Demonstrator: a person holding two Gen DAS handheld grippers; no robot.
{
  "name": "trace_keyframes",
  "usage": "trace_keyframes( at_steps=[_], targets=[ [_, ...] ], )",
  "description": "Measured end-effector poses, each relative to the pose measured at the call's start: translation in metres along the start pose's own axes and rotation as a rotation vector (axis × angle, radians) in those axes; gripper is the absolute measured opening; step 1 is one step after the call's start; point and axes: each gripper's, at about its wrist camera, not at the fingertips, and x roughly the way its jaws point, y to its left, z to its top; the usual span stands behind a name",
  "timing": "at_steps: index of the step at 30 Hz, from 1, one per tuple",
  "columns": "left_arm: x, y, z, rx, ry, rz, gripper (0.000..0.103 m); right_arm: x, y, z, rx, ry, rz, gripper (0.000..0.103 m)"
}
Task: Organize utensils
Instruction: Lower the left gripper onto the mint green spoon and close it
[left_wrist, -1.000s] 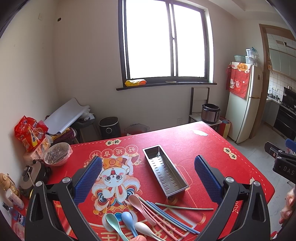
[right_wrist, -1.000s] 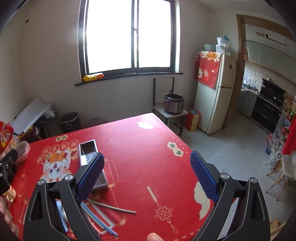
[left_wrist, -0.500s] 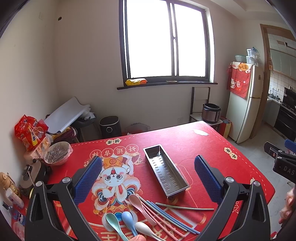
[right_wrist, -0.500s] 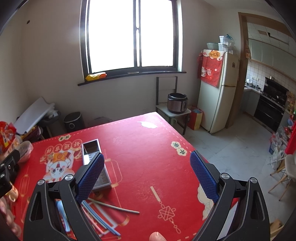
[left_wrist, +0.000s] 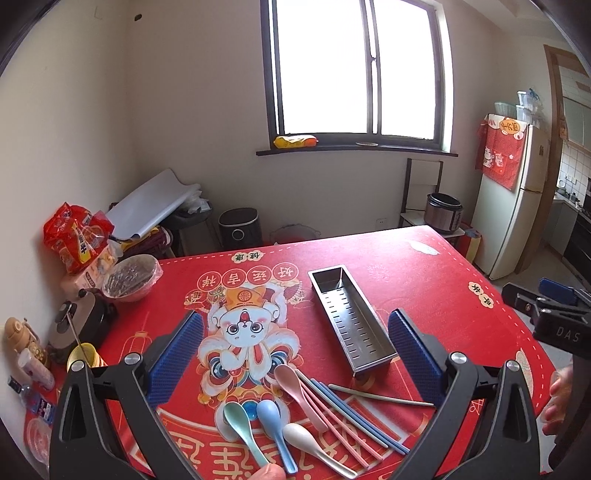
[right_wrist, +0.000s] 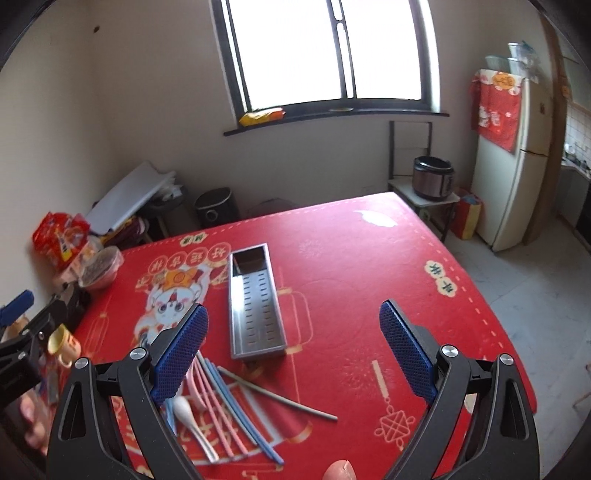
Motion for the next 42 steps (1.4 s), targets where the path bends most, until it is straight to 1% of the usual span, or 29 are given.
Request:
trace_keyframes(
  at_steps=[5,6,9,10,13,16,18,20,23,24,28,30,32,34,36,37,38,39,41,42],
  targets=[
    [0.009,0.009,-0.01,-0.022,0.045,0.043,0.098,0.041,0.02,-0.009,-0.097,0.058,0.089,0.091],
    [0.011,0.01,-0.012,-0.026,0.053,0.051,0.098,0.048,0.024,-0.01,-0.106,0.078,0.102,0.091],
    [0.017,0.014,-0.018,-0.034,0.087,0.077,0.098,0.074,0.03,-0.019,-0.094,0.182,0.163,0.091],
    [0.019,0.016,-0.02,-0.038,0.097,0.083,0.098,0.079,0.033,-0.023,-0.092,0.195,0.179,0.091],
    [0.026,0.022,-0.028,-0.05,0.132,0.108,0.098,0.088,0.045,-0.034,-0.144,0.191,0.186,0.091],
    [0.034,0.028,-0.037,-0.062,0.176,0.133,0.098,0.095,0.059,-0.039,-0.238,0.196,0.204,0.091],
    [0.04,0.031,-0.044,-0.07,0.203,0.152,0.098,0.099,0.068,-0.042,-0.308,0.184,0.187,0.091],
    [0.047,0.035,-0.052,-0.089,0.233,0.174,0.098,0.104,0.073,-0.044,-0.35,0.193,0.198,0.091],
    [0.058,0.047,-0.067,-0.14,0.287,0.212,0.098,0.114,0.076,-0.049,-0.361,0.248,0.234,0.091],
    [0.062,0.053,-0.074,-0.171,0.31,0.23,0.098,0.118,0.075,-0.052,-0.359,0.264,0.24,0.091],
    [0.072,0.084,-0.102,-0.335,0.382,0.246,0.098,0.126,0.071,-0.065,-0.355,0.314,0.269,0.091],
    [0.075,0.094,-0.116,-0.391,0.414,0.263,0.098,0.133,0.067,-0.072,-0.335,0.36,0.318,0.091],
    [0.078,0.1,-0.131,-0.424,0.449,0.28,0.097,0.138,0.061,-0.078,-0.317,0.396,0.358,0.091],
    [0.081,0.103,-0.147,-0.448,0.485,0.29,0.093,0.141,0.057,-0.084,-0.31,0.415,0.38,0.091],
    [0.087,0.103,-0.165,-0.485,0.533,0.278,0.075,0.144,0.053,-0.087,-0.311,0.432,0.404,0.091],
    [0.089,0.104,-0.174,-0.512,0.557,0.262,0.07,0.145,0.051,-0.089,-0.313,0.436,0.415,0.091],
    [0.091,0.104,-0.182,-0.542,0.577,0.243,0.06,0.145,0.049,-0.09,-0.316,0.438,0.423,0.091],
    [0.091,0.104,-0.189,-0.567,0.587,0.228,0.055,0.146,0.047,-0.09,-0.319,0.436,0.431,0.091],
    [0.091,0.103,-0.199,-0.601,0.588,0.203,0.039,0.147,0.042,-0.091,-0.324,0.436,0.448,0.091],
    [0.092,0.101,-0.202,-0.606,0.586,0.196,0.034,0.148,0.039,-0.091,-0.325,0.438,0.453,0.091]
  ],
)
